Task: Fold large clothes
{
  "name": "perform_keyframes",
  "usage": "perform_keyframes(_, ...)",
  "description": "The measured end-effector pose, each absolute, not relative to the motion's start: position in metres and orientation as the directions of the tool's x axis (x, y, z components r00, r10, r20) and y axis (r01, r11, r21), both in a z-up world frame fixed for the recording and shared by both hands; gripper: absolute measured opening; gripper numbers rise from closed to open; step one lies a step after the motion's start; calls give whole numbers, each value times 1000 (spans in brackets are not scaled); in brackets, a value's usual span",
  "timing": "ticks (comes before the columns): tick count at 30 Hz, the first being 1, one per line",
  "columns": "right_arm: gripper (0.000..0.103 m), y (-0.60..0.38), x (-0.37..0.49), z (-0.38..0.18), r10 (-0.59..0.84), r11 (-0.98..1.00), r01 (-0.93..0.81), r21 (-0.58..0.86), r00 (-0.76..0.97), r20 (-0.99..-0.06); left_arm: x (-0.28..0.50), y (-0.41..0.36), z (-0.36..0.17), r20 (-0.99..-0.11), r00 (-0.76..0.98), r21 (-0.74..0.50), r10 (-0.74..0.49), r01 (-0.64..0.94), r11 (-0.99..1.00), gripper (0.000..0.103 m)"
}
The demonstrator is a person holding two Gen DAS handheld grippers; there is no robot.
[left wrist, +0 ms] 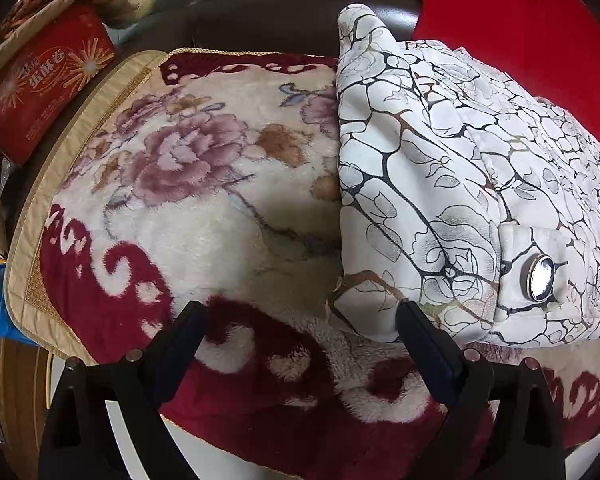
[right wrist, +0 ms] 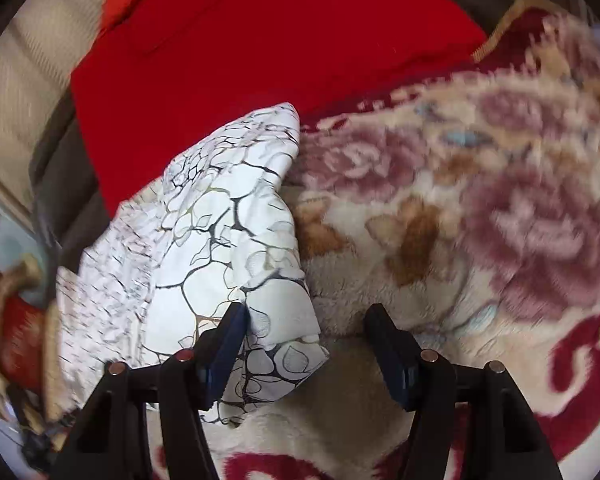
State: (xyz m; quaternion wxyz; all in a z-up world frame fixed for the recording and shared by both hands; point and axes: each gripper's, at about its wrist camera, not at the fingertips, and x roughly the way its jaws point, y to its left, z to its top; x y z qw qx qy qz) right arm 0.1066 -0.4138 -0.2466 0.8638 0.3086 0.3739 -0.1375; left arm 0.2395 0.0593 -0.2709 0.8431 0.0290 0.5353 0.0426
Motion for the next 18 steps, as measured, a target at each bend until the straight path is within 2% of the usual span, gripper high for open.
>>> perform_keyframes(4,64,-413,99,-215,-16,776,424,468,754,-657,237,58,-252,-872,473,124,128,-39,991,97)
perform_keyframes(7,64,-402,100,-195,43,798,327,507,808,-588,234,58,-242,-855,503,119,126,-45,992,97)
perform_keyframes(9,62,-391,105,-192,104,811,267,521,810,-577,236,60,-242,-852,505,128,142,-62,990,97)
perform_keyframes(10,59,-386,110,-195,137,812,248,528,799,-586,238,60,-245,-857,495,131,145,-64,989,97)
perform_keyframes(12,42,-379,120,-209,179,811,253,528,751,-635,244,61,-254,-867,472,147,160,-65,987,97)
perform_keyframes(14,36,-379,129,-236,179,809,314,498,675,-716,249,59,-263,-877,449,166,170,-48,985,97)
perform_keyframes(16,25,-386,127,-248,199,783,330,527,670,-715,252,58,-267,-885,433,170,168,-33,985,97)
perform_keyframes(18,23,-392,122,-246,216,769,329,549,674,-706,253,57,-262,-875,450,190,179,-22,982,97)
